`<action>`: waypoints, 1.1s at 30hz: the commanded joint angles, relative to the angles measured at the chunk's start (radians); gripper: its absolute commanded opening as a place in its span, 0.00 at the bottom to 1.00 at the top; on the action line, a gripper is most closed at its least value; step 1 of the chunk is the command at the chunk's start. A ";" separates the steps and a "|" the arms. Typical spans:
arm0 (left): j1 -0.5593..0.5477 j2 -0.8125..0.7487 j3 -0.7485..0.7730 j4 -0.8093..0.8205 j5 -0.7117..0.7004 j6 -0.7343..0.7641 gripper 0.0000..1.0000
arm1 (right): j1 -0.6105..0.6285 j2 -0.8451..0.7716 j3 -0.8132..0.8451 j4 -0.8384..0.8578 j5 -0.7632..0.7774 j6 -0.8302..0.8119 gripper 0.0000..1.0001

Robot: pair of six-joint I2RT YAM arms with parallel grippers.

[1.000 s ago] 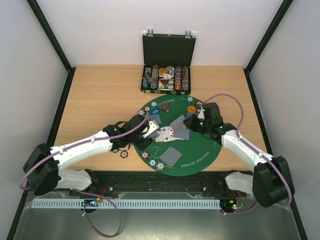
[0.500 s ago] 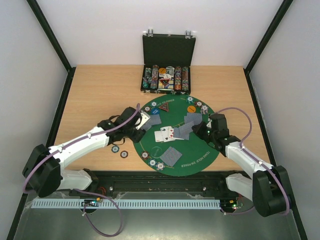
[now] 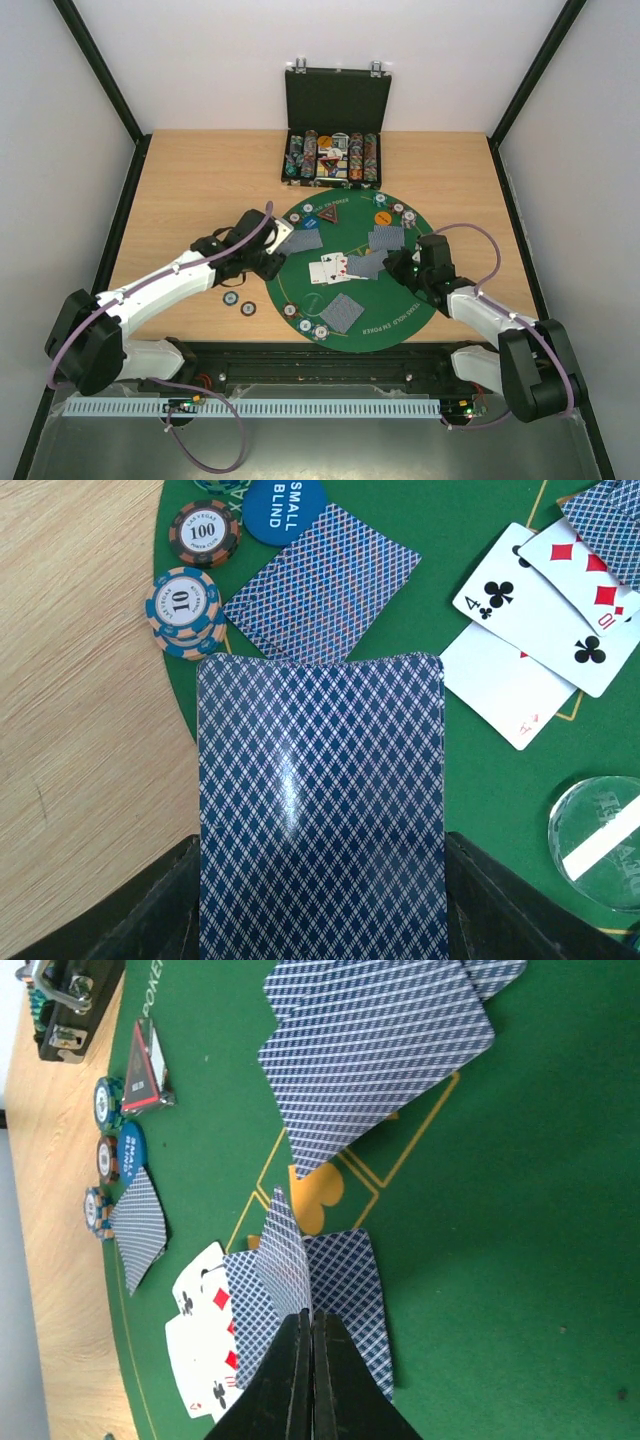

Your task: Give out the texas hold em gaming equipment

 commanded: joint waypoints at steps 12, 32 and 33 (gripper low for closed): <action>0.080 0.011 0.017 -0.001 0.001 -0.018 0.60 | -0.006 -0.095 -0.039 -0.042 0.153 -0.002 0.49; 0.306 0.243 0.069 -0.056 -0.066 -0.091 0.60 | -0.005 -0.300 0.069 -0.252 0.323 -0.139 0.99; 0.308 0.252 0.071 -0.058 -0.070 -0.092 0.61 | -0.005 -0.300 0.068 -0.252 0.322 -0.141 0.99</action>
